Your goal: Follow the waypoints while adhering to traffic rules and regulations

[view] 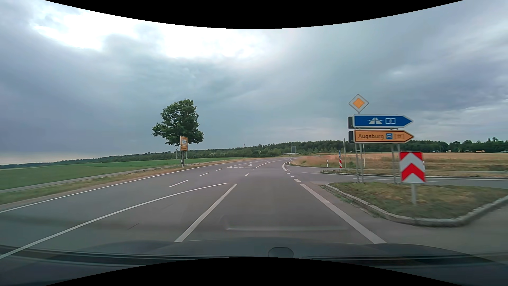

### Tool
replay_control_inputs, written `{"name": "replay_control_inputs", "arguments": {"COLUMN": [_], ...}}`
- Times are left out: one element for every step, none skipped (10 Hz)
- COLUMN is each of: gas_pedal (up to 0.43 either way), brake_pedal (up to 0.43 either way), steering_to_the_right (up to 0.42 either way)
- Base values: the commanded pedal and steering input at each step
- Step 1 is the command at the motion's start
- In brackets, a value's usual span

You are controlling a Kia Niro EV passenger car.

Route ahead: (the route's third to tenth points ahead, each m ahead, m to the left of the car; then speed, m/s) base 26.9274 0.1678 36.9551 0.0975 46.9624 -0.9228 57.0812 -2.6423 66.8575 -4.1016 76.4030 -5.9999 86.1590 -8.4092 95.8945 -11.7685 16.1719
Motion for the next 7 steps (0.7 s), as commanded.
{"name": "replay_control_inputs", "arguments": {"gas_pedal": [0.110,0.110,0.110,0.110,0.110,0.110,0.110], "brake_pedal": [0.000,0.000,0.000,0.000,0.000,0.000,0.000], "steering_to_the_right": [0.004,0.004,0.004,0.005,0.005,0.005,0.005]}}
